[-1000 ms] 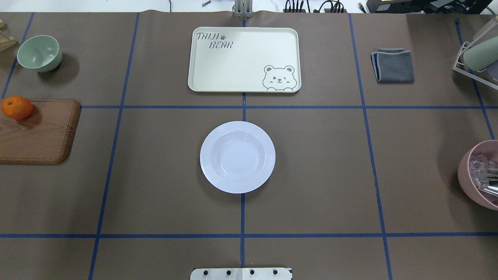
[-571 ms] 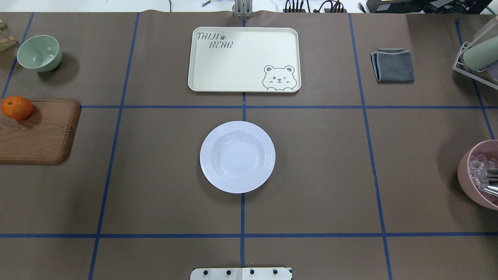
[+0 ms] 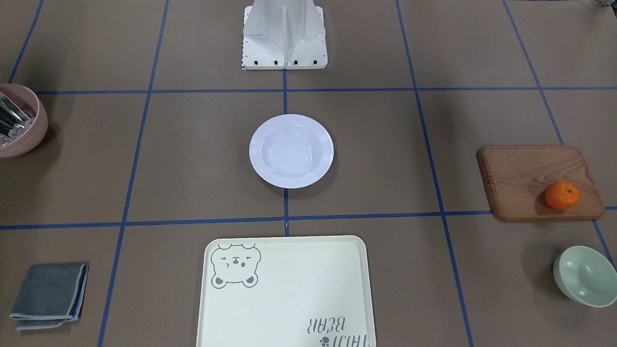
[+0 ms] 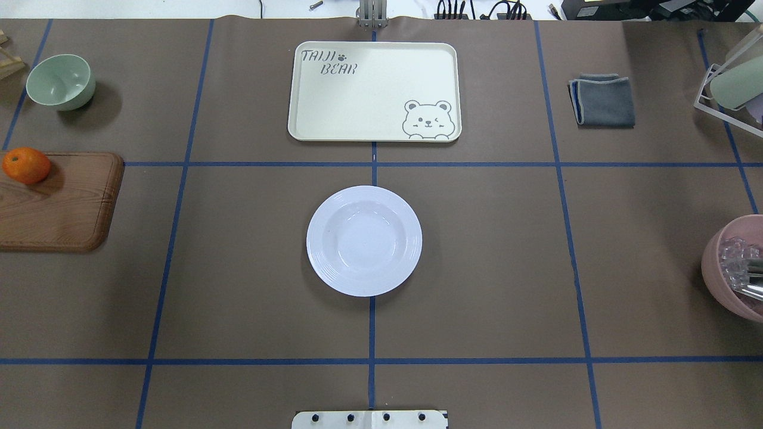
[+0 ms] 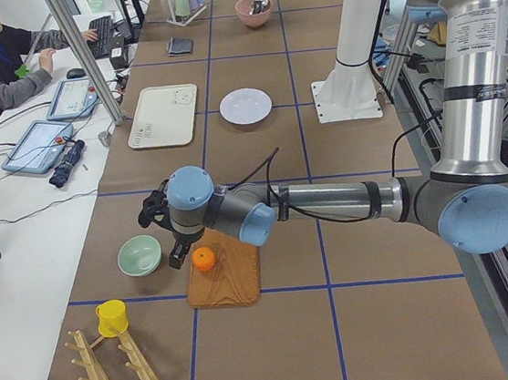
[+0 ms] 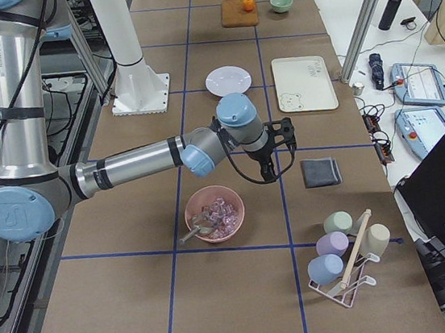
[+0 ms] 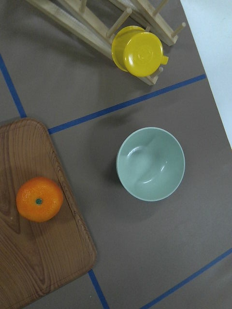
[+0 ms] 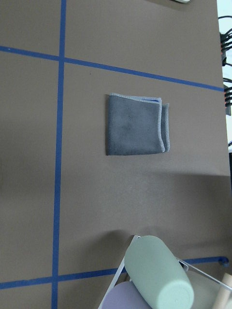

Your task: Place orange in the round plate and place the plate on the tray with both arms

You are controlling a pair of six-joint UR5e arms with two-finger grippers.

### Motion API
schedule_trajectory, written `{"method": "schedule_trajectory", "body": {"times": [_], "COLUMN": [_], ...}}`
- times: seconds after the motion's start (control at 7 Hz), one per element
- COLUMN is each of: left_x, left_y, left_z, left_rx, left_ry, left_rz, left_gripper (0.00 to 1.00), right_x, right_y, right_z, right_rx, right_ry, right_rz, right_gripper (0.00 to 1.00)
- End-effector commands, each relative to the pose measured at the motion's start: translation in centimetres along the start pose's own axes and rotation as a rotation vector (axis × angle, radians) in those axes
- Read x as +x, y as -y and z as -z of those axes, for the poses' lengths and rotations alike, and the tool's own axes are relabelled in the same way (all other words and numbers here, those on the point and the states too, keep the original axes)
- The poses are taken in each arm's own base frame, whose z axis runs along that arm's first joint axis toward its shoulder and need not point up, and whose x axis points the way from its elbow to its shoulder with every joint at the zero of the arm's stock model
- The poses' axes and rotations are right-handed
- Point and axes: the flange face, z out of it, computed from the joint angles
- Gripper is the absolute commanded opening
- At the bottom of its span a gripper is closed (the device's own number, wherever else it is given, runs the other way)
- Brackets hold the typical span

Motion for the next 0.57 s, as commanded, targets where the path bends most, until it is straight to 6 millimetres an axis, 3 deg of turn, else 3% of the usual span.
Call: {"method": "schedule_trajectory", "body": {"times": [0.0, 0.14, 0.43], "left_x": [1.4, 3.2, 5.0], "left_y": [-0.1, 0.8, 0.7], "left_z": [-5.4, -8.1, -12.7], "left_rx": [-0.014, -0.025, -0.001], "left_ry": [0.018, 0.016, 0.068], "left_rz": [0.008, 0.035, 0.077], "left_gripper": [0.99, 0.99, 0.99], "right_x": [-6.1, -8.9, -15.1], "right_y": [-1.1, -1.8, -3.2], "right_z": [-3.2, -4.9, -8.1], "right_rx": [-0.032, -0.041, -0.027], "right_ry": [-0.141, -0.137, -0.137], "right_rz": [0.029, 0.003, -0.079], "right_gripper": [1.0, 1.0, 1.0]}}
